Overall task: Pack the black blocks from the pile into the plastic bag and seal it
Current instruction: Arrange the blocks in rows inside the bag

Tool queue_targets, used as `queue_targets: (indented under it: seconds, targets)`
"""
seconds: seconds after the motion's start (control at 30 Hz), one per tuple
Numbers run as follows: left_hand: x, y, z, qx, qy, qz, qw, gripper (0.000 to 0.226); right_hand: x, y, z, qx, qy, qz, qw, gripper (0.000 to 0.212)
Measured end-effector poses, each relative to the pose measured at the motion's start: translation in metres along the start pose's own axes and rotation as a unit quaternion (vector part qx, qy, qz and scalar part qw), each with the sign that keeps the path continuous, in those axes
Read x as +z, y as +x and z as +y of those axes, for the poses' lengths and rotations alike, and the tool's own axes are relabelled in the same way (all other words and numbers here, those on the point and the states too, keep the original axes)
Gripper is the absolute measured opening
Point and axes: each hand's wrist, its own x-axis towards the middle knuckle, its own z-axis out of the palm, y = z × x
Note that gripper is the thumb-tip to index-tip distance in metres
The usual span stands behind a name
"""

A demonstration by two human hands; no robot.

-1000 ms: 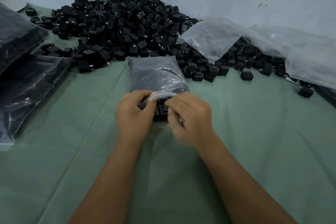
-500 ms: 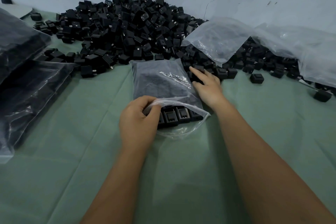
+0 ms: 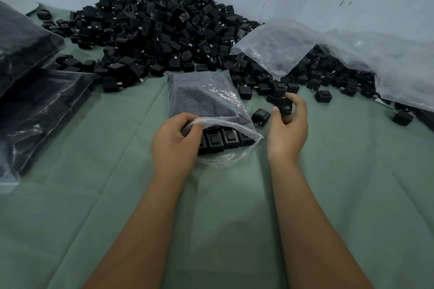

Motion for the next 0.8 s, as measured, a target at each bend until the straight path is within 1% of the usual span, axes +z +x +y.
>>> queue_targets:
  seconds: [0.13,0.23,0.3,0.37,0.47,0.5,0.57,0.6,0.63,0.7,0.8]
  targets:
    - [-0.001,-0.001,0.0,0.026,0.017,-0.002,1.0,0.013,-0.009,-0.027,-0.009,0.009,0.014,-0.036,0.999,0.039]
    - [-0.001,-0.005,0.001,0.1,0.068,-0.025,0.992,0.015,-0.012,-0.051,-0.02,0.001,0.004,-0.024,1.0,0.038]
    - [-0.002,-0.007,0.001,0.135,0.092,-0.025,0.986,0.02,-0.015,-0.067,-0.029,-0.031,0.0,-0.043,0.999,0.039]
    - [-0.004,-0.007,0.001,0.143,0.086,-0.021,0.986,0.024,-0.016,-0.082,-0.034,-0.074,-0.017,-0.085,0.994,0.041]
    - [-0.005,-0.008,0.002,0.15,0.074,-0.019,0.986,0.026,-0.014,-0.095,-0.04,-0.139,-0.07,-0.127,0.98,0.033]
    - [-0.005,-0.009,0.002,0.149,0.073,-0.022,0.986,0.026,-0.014,-0.097,-0.041,-0.182,-0.111,-0.126,0.969,0.031]
    - [-0.006,-0.01,0.003,0.148,0.069,-0.025,0.986,0.025,-0.013,-0.1,-0.041,-0.273,-0.199,-0.104,0.936,0.03]
    - [-0.006,-0.01,0.003,0.149,0.066,-0.025,0.986,0.025,-0.013,-0.1,-0.04,-0.295,-0.224,-0.098,0.924,0.03]
    - [-0.006,-0.01,0.003,0.15,0.063,-0.024,0.986,0.025,-0.013,-0.101,-0.04,-0.301,-0.236,-0.101,0.918,0.032]
    - [-0.006,-0.01,0.002,0.148,0.057,-0.026,0.987,0.025,-0.014,-0.101,-0.04,-0.291,-0.239,-0.115,0.919,0.036]
    - [-0.006,-0.009,0.001,0.144,0.05,-0.026,0.988,0.024,-0.012,-0.101,-0.038,-0.303,-0.231,-0.114,0.918,0.043]
